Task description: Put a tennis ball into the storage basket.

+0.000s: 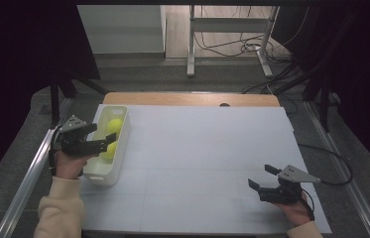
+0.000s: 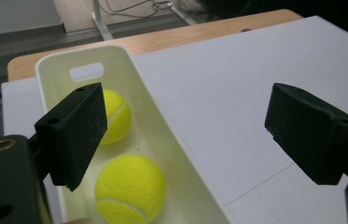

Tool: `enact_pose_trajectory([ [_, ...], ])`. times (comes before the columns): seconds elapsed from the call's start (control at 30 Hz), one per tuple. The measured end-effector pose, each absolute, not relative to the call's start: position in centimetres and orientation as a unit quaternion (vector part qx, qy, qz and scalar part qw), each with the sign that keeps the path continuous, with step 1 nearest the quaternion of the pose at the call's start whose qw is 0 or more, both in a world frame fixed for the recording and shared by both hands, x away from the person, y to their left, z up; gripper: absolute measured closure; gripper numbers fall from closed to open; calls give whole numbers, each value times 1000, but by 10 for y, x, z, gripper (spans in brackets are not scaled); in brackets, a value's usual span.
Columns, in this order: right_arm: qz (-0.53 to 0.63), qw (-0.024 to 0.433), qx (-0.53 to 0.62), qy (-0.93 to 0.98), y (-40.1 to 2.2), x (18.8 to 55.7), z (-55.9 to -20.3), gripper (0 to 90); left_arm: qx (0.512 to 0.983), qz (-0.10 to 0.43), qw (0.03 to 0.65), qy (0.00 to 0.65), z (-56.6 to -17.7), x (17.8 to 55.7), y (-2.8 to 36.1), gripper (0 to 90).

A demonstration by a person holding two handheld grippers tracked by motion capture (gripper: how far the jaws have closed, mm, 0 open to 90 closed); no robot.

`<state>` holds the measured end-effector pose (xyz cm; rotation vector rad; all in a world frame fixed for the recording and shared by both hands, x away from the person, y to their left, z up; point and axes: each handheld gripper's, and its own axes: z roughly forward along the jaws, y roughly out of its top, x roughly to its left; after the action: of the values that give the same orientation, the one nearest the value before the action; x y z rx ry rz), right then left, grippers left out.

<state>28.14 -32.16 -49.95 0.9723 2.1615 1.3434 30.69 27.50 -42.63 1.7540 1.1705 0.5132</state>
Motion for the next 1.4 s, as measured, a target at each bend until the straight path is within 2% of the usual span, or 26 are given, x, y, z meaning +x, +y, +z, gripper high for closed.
enact_pose_trajectory([
  [0.5,483,201,348,778,-322,285,-502,150,729,192,489,439,-429,303,248,136],
  [1.4,476,202,336,787,-314,278,-501,150,763,158,507,368,-456,267,195,133],
])
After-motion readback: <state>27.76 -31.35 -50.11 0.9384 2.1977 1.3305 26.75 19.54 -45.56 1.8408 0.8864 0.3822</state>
